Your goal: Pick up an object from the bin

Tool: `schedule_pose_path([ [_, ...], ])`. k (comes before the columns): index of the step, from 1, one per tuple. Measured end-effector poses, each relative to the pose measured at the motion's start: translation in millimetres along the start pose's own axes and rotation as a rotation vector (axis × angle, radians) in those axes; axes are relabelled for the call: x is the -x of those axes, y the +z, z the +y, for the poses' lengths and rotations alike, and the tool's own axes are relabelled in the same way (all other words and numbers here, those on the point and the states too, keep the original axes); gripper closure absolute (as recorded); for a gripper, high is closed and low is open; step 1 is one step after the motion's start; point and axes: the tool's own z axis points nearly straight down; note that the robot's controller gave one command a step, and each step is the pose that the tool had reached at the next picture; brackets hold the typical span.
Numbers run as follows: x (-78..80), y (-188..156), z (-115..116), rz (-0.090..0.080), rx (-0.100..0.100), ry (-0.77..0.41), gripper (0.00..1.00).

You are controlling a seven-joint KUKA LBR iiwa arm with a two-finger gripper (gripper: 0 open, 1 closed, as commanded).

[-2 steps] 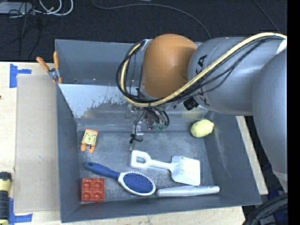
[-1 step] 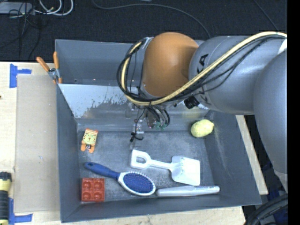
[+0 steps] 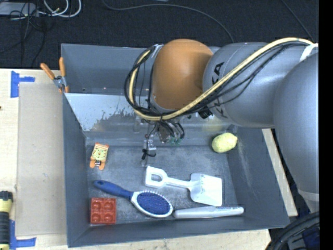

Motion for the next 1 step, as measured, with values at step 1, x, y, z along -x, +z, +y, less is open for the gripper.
schedule_pose_path([
  [1, -6.3, 37.4, 16.8, 0.011, 0.004, -0.281, 0.0],
])
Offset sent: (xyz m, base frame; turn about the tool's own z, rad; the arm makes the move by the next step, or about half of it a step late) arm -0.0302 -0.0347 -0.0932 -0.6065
